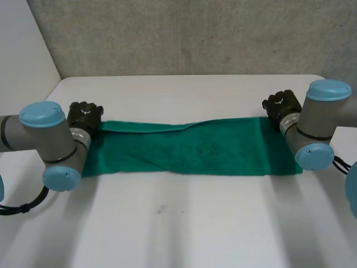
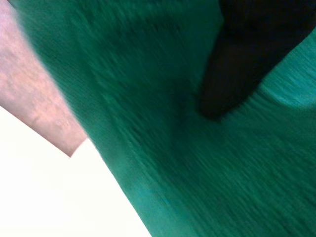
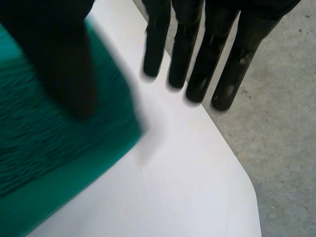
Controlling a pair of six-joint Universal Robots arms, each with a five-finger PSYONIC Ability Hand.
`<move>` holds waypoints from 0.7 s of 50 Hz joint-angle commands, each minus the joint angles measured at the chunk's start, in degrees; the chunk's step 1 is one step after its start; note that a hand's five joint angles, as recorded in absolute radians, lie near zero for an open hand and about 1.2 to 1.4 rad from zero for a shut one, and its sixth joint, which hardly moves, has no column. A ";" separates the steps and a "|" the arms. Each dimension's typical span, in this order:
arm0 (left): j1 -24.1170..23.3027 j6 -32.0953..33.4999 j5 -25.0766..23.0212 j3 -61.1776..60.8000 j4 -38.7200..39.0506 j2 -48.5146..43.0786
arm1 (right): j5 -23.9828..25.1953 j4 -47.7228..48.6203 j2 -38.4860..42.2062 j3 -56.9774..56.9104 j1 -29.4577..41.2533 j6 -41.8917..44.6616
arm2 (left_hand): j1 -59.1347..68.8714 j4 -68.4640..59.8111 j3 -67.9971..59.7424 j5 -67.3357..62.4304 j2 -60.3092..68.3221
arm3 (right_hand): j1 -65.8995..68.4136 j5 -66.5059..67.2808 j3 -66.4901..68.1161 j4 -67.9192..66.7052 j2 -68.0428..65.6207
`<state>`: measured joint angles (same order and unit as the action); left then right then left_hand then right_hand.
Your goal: Fold the towel.
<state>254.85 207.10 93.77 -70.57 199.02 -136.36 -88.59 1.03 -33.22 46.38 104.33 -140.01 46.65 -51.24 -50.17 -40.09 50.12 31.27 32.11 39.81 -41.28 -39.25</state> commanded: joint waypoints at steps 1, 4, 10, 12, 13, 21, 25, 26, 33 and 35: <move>-2.16 0.24 0.36 -1.67 3.39 0.83 | -2.11 -0.06 0.53 -1.29 0.17 -1.58 | -36.56 41.16 40.09 40.01 -40.03 | -21.27 -32.11 -29.81 31.28 29.25; -2.60 0.15 0.54 -3.25 3.39 3.20 | -2.73 -0.41 -2.62 0.72 -0.01 -4.47 | -36.65 41.24 40.17 40.09 -40.12 | -21.27 -32.11 -29.81 31.28 29.25; -2.60 -0.12 0.62 -8.61 3.31 9.61 | -1.15 -0.50 -14.13 11.26 -0.80 -11.51 | -36.65 41.24 40.17 40.09 -40.12 | -21.27 -32.11 -29.81 31.28 29.25; -2.60 -0.20 0.62 -10.19 3.31 11.37 | 0.51 -0.67 -18.17 16.78 -0.89 -13.18 | -36.65 41.24 40.17 40.09 -40.12 | -21.27 -32.11 -29.81 31.28 29.25; -2.52 -0.38 0.54 -12.03 3.31 12.86 | 1.30 -0.85 -19.41 18.64 -1.06 -13.53 | -36.65 41.24 40.17 40.09 -40.12 | -21.27 -32.11 -29.81 31.28 29.25; -2.16 -0.64 0.19 -19.59 3.48 17.61 | 9.04 -4.63 -26.01 33.07 -6.60 -14.42 | -36.65 41.24 40.17 40.09 -40.12 | -21.27 -32.11 -29.81 31.28 29.25; -2.08 -0.64 0.18 -21.62 3.75 18.15 | 10.45 -4.72 -25.58 35.71 -7.48 -14.50 | -36.65 41.24 40.17 40.09 -40.12 | -17.15 -27.99 -25.69 27.17 25.13; -2.08 -0.64 0.18 -21.89 3.75 18.15 | 10.28 -4.72 -25.57 36.06 -7.57 -14.42 | -36.65 41.24 40.17 40.09 -40.12 | -16.48 -27.32 -25.02 26.50 24.46; -2.34 -0.64 0.27 -22.94 3.75 18.15 | 10.45 -3.05 -20.66 35.89 -10.82 -14.42 | -36.65 41.24 40.17 40.09 -40.12 | 2.66 -8.18 -5.88 7.36 5.32; -2.34 -0.64 0.27 -23.21 3.75 18.15 | 10.45 -2.44 -19.25 35.45 -11.26 -14.42 | -36.65 41.24 40.17 40.09 -40.12 | 16.25 5.41 7.71 -6.24 -8.27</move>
<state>252.71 206.44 93.98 -92.78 202.74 -118.01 -78.05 -3.59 -58.78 83.01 95.91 -154.59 11.17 -11.61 -12.25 -2.63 11.70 14.69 7.73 17.63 -17.44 -17.39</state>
